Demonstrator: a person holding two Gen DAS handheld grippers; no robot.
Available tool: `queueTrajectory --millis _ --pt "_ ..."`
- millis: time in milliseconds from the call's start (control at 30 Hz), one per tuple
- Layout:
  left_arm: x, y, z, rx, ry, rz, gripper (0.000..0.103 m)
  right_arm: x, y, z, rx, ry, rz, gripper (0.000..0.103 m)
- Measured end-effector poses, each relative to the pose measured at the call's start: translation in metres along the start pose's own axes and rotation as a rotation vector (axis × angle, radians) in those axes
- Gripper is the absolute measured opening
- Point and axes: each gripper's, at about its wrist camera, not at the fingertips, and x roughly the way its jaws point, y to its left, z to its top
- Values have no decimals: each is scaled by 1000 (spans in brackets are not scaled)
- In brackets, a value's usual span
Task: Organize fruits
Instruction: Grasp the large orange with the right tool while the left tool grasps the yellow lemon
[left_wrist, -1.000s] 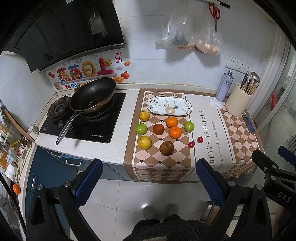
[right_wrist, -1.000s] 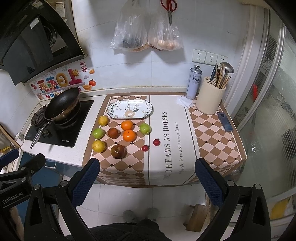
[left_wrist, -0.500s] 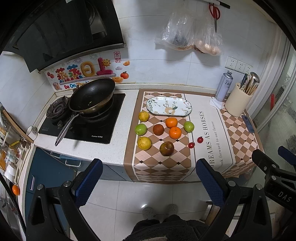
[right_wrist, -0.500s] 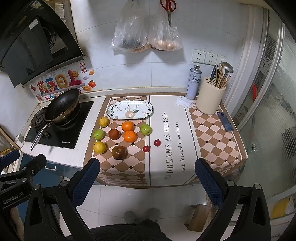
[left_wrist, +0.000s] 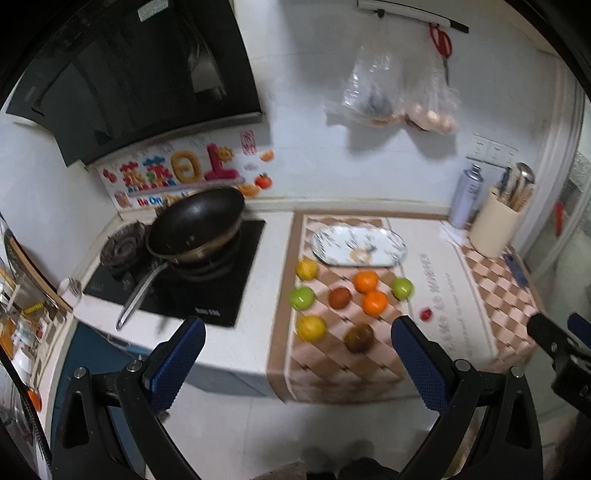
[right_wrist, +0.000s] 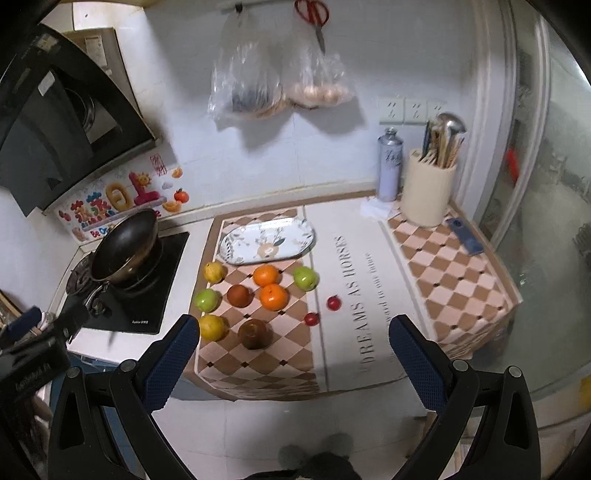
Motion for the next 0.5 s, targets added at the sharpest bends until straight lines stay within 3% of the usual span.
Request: queueTrajectory --millis 233,500 --pt "78 25 10 -47 56 67 103 93 -2 1 28 147 46 103" --pt "211 33 38 -105 279 117 103 242 -15 43 50 309 135 101"
